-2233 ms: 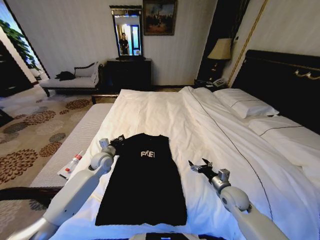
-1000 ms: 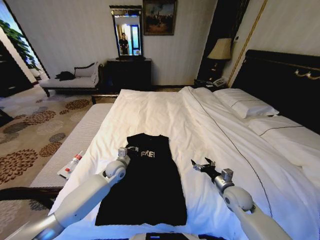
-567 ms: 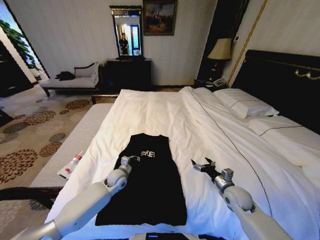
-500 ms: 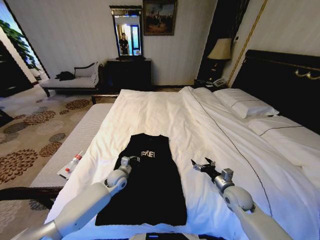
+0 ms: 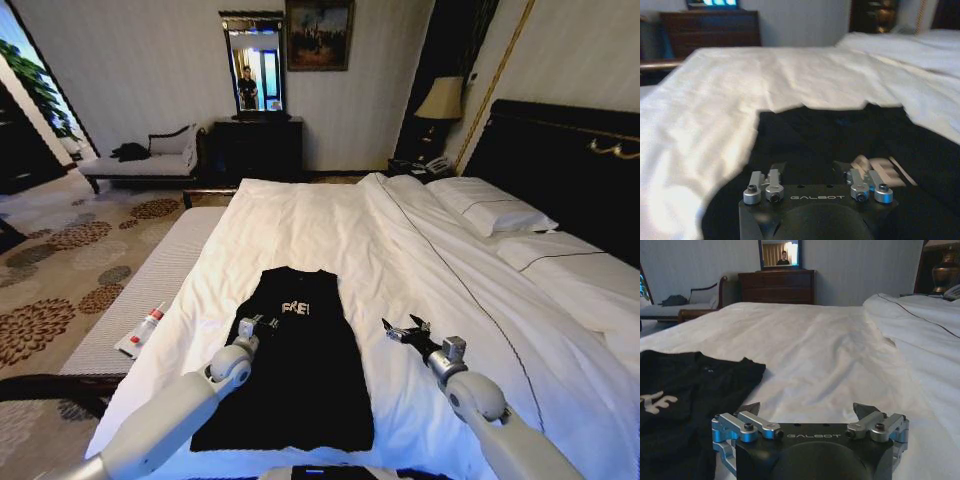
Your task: Fold the clothes on the bed.
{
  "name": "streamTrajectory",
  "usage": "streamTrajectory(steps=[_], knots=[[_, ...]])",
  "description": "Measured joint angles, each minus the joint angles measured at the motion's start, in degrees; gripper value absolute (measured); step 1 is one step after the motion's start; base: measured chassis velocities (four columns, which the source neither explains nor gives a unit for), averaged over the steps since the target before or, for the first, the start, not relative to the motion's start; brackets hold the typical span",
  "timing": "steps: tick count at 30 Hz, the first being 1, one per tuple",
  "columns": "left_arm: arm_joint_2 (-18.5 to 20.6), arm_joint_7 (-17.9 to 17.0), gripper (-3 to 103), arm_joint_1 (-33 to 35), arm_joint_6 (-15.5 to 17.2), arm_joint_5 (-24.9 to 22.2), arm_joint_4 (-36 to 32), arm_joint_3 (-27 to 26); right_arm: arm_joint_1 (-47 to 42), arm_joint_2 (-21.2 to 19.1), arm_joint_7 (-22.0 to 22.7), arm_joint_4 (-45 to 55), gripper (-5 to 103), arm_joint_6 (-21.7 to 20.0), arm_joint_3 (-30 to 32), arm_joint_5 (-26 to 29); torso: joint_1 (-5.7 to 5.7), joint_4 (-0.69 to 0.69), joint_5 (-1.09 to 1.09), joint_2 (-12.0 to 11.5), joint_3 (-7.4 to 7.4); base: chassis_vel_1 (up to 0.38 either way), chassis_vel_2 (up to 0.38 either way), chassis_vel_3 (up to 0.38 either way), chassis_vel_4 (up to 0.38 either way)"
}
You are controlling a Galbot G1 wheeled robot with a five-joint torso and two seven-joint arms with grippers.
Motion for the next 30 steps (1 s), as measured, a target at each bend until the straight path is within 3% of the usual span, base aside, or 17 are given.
streamTrajectory(steps=[1,4,12,21,25,30], knots=[[0.2,0.0,58,-0.1,0.0,-0.5,0.0,-1.3,0.4,-0.3,0.2,0.2,100,-0.1,-0.2,0.6,0.0,0.0,0.0,0.0,0.0,0.0,0.0,0.0,0.0],[0.6,0.0,74,-1.3,0.0,-2.5,1.5,-4.0,2.0,-1.2,0.6,0.4,100,-0.7,-1.0,2.3,0.0,0.01,0.0,0.0,0.0,0.0,0.0,0.0,0.0],[-1.6,1.1,99,-7.0,-0.1,-6.6,9.1,-5.6,4.0,-2.0,1.0,-0.3,100,-1.2,-2.2,3.7,0.0,0.01,-0.01,0.0,0.0,0.0,0.0,0.0,0.0],[-7.2,5.1,102,-14.7,-1.8,-6.0,21.6,-4.2,3.5,-2.3,1.0,-0.9,100,-1.2,-1.9,3.7,0.0,-0.01,0.01,0.0,0.0,0.0,0.0,0.0,0.0],[-10.4,7.1,98,-17.1,-2.4,-5.4,28.3,-4.3,3.2,-2.4,1.0,-1.1,100,-1.2,-1.7,3.9,0.01,-0.01,0.0,0.0,0.01,0.0,0.0,0.0,0.0],[-14.4,11.5,96,-19.3,-4.3,-4.0,35.5,-5.0,3.2,-2.5,1.1,-1.1,100,-1.7,-1.7,4.7,0.01,0.0,0.01,0.0,0.01,0.0,0.0,0.0,0.0]])
